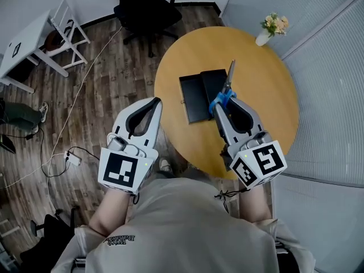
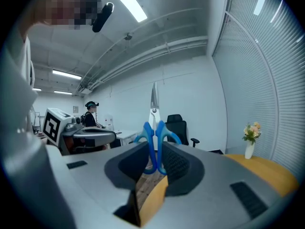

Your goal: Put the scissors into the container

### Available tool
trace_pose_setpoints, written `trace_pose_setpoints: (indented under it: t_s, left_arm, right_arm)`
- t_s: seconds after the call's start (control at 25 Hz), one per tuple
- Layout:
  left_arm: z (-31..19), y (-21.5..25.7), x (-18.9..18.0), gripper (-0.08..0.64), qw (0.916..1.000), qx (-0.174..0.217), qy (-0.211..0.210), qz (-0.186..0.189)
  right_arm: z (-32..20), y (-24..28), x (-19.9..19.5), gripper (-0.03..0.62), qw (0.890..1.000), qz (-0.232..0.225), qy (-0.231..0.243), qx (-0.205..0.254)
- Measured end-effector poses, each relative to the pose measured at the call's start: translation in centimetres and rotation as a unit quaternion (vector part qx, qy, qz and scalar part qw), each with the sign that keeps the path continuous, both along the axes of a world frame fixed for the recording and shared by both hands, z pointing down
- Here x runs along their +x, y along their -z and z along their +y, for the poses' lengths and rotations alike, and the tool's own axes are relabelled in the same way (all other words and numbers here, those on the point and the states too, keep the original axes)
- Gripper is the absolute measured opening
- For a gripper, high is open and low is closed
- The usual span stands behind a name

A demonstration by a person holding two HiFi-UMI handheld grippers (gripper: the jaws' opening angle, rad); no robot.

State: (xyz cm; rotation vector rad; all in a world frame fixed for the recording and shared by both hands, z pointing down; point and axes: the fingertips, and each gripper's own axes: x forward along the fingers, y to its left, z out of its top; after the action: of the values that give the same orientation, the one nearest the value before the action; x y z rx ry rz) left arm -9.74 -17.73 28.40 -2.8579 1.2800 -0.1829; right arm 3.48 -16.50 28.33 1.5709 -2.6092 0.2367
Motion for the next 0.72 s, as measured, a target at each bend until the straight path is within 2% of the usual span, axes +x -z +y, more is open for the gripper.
trace_pose_setpoints:
  t_s: [0.2, 0.28, 0.44, 0.72]
  left_arm:
    - [0.4, -0.5, 0.6, 0.021, 0.9999, -0.001, 0.009, -0.007]
    - [-0.8, -0.6, 1.3, 0.021, 0.9999, -0.006, 0.014, -0.007]
    - [-4.0, -1.3, 3.4, 0.021, 0.9993, -0.020, 0.025, -0.017]
    - [-4.9, -2.5, 4.1, 0.021, 0.9988, -0.032, 0.034, -0.015]
  right_arm:
    - [0.4, -0.7, -0.1, 0.097, 0.999, 0.029, 0.018, 0.003]
    - [-0.9, -0.8, 0.5, 0.097, 0.999, 0.038, 0.024, 0.003]
    - [-4.8, -1.4, 2.7, 0.097, 0.999, 0.030, 0.038, -0.011]
    - [-5.6, -2.2, 3.7, 0.097, 0.999, 0.025, 0.031, -0.025]
